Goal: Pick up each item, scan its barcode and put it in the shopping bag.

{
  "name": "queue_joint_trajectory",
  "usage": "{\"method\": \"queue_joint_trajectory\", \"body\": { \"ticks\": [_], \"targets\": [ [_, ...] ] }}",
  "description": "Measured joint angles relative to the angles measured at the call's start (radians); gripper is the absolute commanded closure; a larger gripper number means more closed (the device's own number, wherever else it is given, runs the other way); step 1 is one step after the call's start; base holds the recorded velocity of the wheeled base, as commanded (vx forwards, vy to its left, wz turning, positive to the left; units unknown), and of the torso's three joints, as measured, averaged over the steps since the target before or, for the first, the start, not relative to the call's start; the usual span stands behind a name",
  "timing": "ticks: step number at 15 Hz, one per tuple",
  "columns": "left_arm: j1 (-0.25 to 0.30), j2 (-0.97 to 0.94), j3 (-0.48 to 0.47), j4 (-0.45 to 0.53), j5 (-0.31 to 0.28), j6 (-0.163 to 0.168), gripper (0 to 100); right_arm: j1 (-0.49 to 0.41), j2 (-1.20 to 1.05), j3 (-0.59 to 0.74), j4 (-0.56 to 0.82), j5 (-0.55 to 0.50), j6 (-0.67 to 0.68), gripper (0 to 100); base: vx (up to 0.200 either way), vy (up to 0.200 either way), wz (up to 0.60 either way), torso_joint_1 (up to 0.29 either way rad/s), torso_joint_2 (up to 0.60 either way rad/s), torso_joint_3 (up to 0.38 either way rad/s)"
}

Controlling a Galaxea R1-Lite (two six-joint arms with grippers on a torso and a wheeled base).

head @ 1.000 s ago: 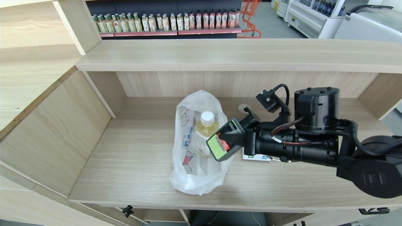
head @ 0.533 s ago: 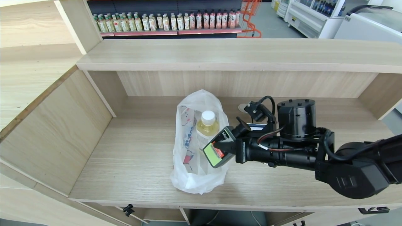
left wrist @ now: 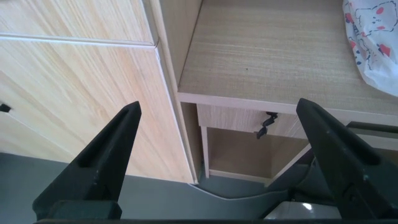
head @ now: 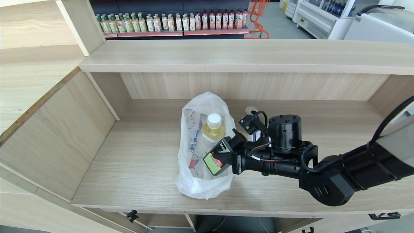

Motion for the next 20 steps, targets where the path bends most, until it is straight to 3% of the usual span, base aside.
{"method": "queue_joint_trajectory", "body": {
  "ticks": [4, 5, 8, 11, 14, 18, 20],
  "targets": [
    [0.0, 0.0, 0.0, 0.0, 0.0, 0.0, 0, 0.001, 0.05, -0.003, -0.059, -0.001, -0.083, 100, 0.0, 0.0, 0.0, 0.0, 0.0, 0.0],
    [0.0, 0.0, 0.0, 0.0, 0.0, 0.0, 0, 0.001, 0.057, -0.004, -0.069, -0.002, -0.097, 0, 0.0, 0.0, 0.0, 0.0, 0.0, 0.0],
    [0.0, 0.0, 0.0, 0.0, 0.0, 0.0, 0, 0.001, 0.06, 0.002, -0.084, -0.01, -0.07, 0, 0.0, 0.0, 0.0, 0.0, 0.0, 0.0],
    [0.0, 0.0, 0.0, 0.0, 0.0, 0.0, 0, -0.001, 0.01, 0.018, -0.084, -0.01, 0.126, 0, 0.0, 0.0, 0.0, 0.0, 0.0, 0.0],
    [0.0, 0.0, 0.0, 0.0, 0.0, 0.0, 0, -0.001, -0.094, 0.053, -0.077, -0.009, 0.211, 0, 0.0, 0.0, 0.0, 0.0, 0.0, 0.0],
    [0.0, 0.0, 0.0, 0.0, 0.0, 0.0, 0, -0.031, -0.324, 0.233, -0.045, -0.006, 0.21, 0, 0.0, 0.0, 0.0, 0.0, 0.0, 0.0],
    [0.0, 0.0, 0.0, 0.0, 0.0, 0.0, 0, -0.082, -0.508, 0.342, 0.066, -0.033, 0.107, 0, 0.0, 0.0, 0.0, 0.0, 0.0, 0.0]
  ]
}}
